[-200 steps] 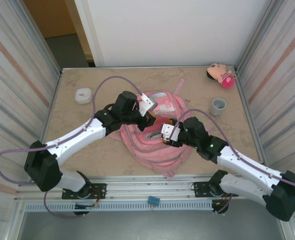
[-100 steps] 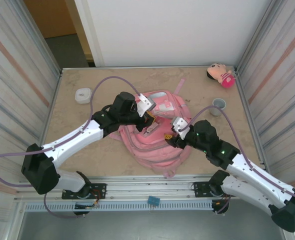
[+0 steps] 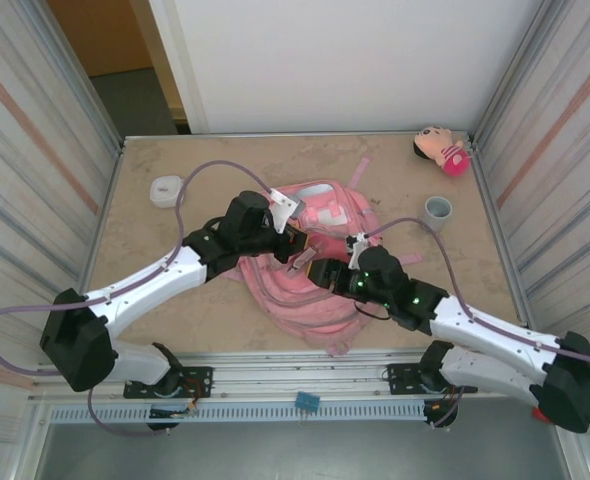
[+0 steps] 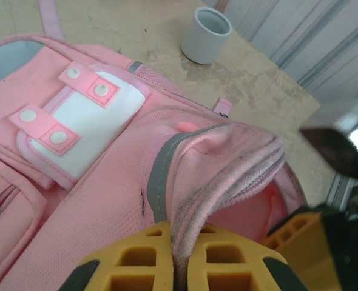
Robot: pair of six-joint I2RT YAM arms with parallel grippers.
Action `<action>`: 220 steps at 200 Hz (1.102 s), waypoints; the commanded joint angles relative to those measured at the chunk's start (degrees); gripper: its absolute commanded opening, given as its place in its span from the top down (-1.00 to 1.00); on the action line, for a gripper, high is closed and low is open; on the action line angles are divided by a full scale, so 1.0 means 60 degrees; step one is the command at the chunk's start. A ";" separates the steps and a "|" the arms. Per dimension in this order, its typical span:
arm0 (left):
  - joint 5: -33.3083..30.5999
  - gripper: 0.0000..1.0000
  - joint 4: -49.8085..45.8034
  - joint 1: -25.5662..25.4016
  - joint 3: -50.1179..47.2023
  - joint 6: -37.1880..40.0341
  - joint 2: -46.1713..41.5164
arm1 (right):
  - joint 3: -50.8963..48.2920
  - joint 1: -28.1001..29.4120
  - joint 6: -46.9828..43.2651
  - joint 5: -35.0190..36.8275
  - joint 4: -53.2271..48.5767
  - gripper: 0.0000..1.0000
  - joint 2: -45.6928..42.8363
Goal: Pack the student bag
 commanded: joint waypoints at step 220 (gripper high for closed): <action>-0.1698 0.67 0.1380 -0.0552 -0.0223 -0.0680 -0.0277 | 0.0290 -0.0321 0.0631 0.1066 0.0139 0.07 -0.0003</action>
